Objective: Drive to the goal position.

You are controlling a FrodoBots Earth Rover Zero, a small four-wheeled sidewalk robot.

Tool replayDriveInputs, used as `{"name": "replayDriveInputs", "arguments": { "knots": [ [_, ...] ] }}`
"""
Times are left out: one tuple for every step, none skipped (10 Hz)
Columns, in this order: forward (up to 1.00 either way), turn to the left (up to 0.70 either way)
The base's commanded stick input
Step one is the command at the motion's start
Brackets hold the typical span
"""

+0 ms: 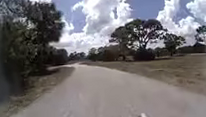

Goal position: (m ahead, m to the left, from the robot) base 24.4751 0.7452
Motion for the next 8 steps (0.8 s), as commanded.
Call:
{"name": "replayDriveInputs", "arguments": {
  "knots": [
    [1.00,0.13],
    [1.00,0.40],
    [1.00,0.40],
    [1.00,0.40],
    [1.00,0.40],
    [1.00,0.40],
    [1.00,0.40],
    [1.00,0.27]
  ]
}}
